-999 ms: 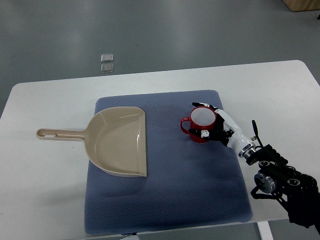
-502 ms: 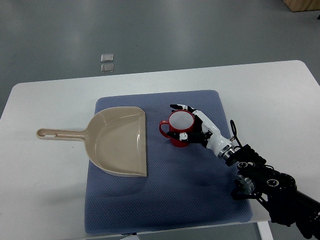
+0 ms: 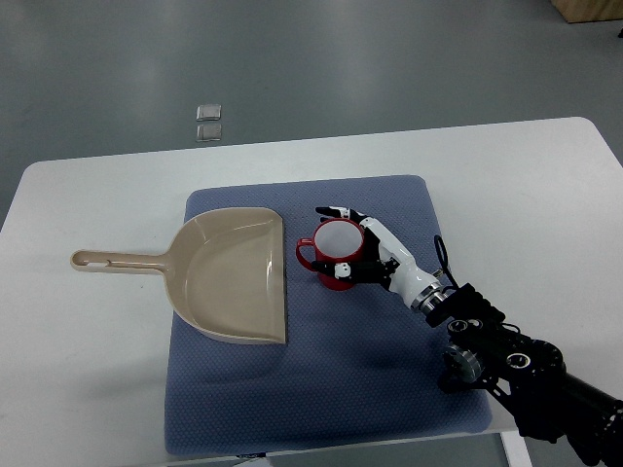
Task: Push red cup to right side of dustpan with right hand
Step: 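Push the red mug with the right hand toward the dustpan's edge, then lift the right hand up and away from the red mug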
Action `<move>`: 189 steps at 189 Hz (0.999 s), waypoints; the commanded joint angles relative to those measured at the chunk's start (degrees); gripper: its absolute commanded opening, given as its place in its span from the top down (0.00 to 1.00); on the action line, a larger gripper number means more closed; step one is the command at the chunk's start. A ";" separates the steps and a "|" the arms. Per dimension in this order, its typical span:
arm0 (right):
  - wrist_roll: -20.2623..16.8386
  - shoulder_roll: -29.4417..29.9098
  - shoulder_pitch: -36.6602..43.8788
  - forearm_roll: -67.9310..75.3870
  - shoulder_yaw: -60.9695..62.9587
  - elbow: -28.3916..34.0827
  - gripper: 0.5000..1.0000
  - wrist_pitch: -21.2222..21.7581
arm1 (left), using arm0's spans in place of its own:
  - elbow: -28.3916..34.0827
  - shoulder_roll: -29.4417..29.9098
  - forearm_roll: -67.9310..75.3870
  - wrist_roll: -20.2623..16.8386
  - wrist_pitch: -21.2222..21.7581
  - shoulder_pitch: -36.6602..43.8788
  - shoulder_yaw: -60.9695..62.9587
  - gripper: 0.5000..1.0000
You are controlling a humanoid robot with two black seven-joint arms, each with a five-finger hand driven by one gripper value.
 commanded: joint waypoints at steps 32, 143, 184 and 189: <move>-0.01 0.00 0.15 -0.02 -3.47 2.20 0.19 -2.39 | 0.09 0.00 0.00 0.00 0.00 0.01 0.00 0.00; -0.29 0.00 0.24 -1.25 -6.99 3.52 0.19 -4.94 | 0.18 0.00 0.00 0.00 0.00 -0.08 0.00 0.00; -0.91 0.00 0.76 0.07 -5.93 3.52 0.15 -4.41 | 0.09 0.00 0.00 0.09 0.00 -0.08 0.09 0.00; -0.99 0.00 1.03 0.33 -5.93 3.52 0.14 -4.32 | 0.09 0.00 0.00 0.09 0.00 -0.08 0.09 0.00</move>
